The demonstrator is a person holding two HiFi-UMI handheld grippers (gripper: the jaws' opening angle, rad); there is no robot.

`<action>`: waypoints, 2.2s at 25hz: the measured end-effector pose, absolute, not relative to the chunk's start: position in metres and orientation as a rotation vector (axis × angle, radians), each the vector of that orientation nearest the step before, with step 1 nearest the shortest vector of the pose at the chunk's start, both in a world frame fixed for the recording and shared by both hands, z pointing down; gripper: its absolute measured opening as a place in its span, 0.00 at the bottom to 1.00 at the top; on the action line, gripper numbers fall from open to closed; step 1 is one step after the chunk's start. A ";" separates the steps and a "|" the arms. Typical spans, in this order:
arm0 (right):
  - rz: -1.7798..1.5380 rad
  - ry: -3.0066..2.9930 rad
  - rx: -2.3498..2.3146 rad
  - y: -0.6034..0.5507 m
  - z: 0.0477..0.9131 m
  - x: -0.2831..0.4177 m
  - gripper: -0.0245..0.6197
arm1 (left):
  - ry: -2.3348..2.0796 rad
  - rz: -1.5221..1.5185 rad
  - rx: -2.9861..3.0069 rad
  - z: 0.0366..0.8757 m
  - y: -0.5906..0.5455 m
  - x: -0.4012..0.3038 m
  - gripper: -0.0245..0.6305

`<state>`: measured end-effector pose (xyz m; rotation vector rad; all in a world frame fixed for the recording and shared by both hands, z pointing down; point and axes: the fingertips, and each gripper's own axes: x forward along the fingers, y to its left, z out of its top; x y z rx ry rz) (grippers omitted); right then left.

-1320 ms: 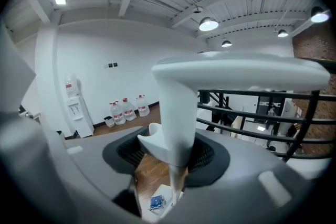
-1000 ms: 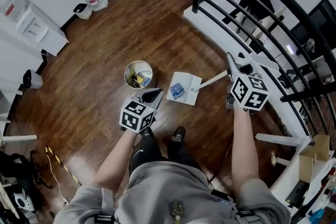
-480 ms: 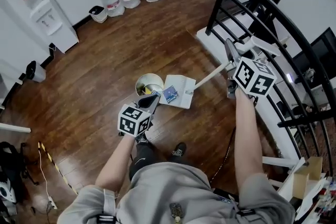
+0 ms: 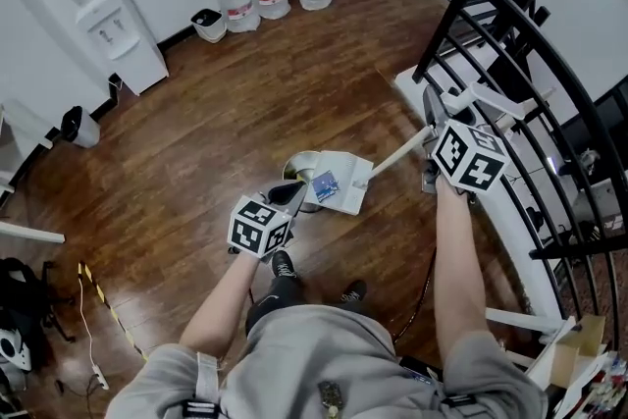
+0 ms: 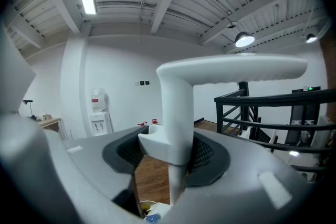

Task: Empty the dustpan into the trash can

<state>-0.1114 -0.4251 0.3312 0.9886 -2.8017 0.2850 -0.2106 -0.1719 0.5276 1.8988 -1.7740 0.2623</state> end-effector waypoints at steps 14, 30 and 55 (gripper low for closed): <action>-0.039 -2.808 1.016 -0.366 0.312 -0.240 0.34 | -1.734 0.189 1.928 0.531 -0.135 -0.300 0.04; -0.280 -2.808 0.749 -0.325 0.308 -0.376 0.34 | -1.923 0.068 1.802 0.504 -0.110 -0.379 0.04; -0.563 -2.632 0.597 -0.175 0.367 -0.563 0.34 | -1.960 0.000 1.770 0.499 0.018 -0.525 0.04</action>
